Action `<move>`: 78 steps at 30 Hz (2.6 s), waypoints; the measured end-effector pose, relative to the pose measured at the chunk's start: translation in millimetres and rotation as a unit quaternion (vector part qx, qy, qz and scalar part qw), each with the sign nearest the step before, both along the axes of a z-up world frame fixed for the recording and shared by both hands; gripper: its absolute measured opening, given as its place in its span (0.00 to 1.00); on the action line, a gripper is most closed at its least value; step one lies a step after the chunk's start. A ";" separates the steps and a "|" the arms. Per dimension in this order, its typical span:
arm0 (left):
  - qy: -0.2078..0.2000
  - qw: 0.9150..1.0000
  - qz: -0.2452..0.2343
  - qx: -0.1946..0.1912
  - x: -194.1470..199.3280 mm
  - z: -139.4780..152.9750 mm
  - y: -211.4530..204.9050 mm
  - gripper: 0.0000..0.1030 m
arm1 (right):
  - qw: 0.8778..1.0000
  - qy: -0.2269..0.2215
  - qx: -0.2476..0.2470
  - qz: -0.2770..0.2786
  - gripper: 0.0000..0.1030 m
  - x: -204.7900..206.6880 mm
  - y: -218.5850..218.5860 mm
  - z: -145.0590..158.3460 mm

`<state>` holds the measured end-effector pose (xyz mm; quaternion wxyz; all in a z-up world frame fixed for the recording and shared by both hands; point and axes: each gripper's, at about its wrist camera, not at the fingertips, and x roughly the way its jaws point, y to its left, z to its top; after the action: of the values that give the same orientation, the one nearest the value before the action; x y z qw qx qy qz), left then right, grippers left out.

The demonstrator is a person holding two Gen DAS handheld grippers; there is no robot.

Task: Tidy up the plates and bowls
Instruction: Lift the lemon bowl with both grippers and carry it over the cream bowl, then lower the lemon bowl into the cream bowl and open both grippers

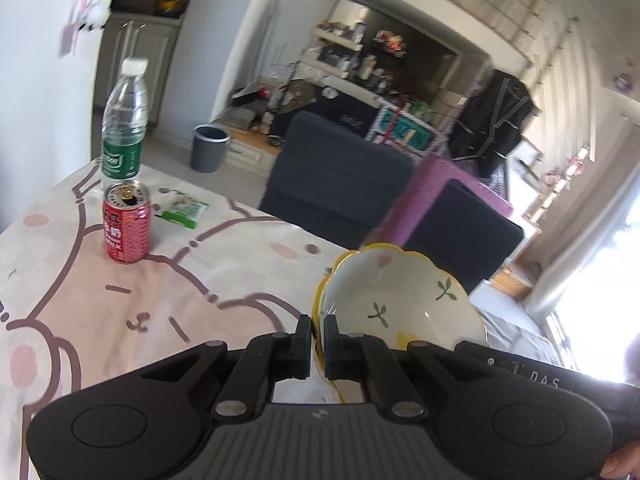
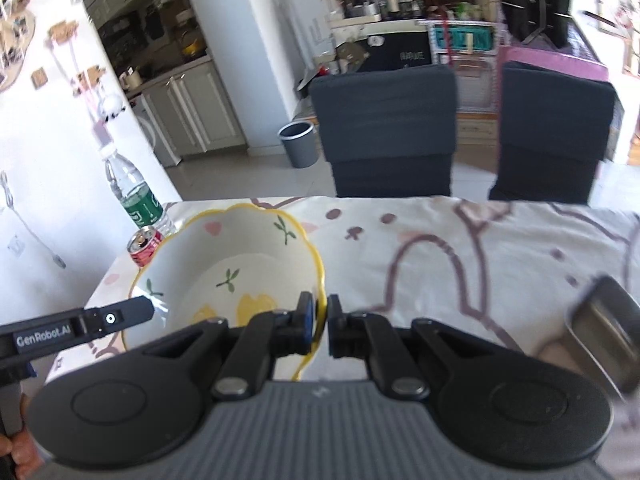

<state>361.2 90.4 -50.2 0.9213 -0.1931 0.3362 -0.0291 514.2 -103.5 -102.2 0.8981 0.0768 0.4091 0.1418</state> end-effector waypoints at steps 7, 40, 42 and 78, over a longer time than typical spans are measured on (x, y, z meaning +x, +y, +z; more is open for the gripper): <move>0.009 0.999 -0.046 0.010 -59.0 1.3 -34.9 0.05 | 0.999 -0.008 0.000 -0.039 0.08 -80.6 -37.1 11.0; 0.135 0.982 -0.117 0.056 -115.6 -77.8 -54.1 0.05 | 0.993 0.104 -0.012 -0.047 0.10 -200.7 -59.4 -68.9; 0.138 0.982 -0.118 0.058 -115.3 -79.4 -54.3 0.05 | 0.993 0.108 -0.016 -0.046 0.10 -201.0 -58.0 -70.1; 0.185 0.967 -0.136 0.107 -107.7 -101.0 -66.2 0.07 | 0.992 0.121 -0.039 -0.026 0.10 -198.2 -54.8 -72.4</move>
<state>253.5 24.2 -151.2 0.8459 -0.0474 0.5249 -0.0818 316.0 -158.3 -174.6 0.8478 0.0685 0.5178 0.0918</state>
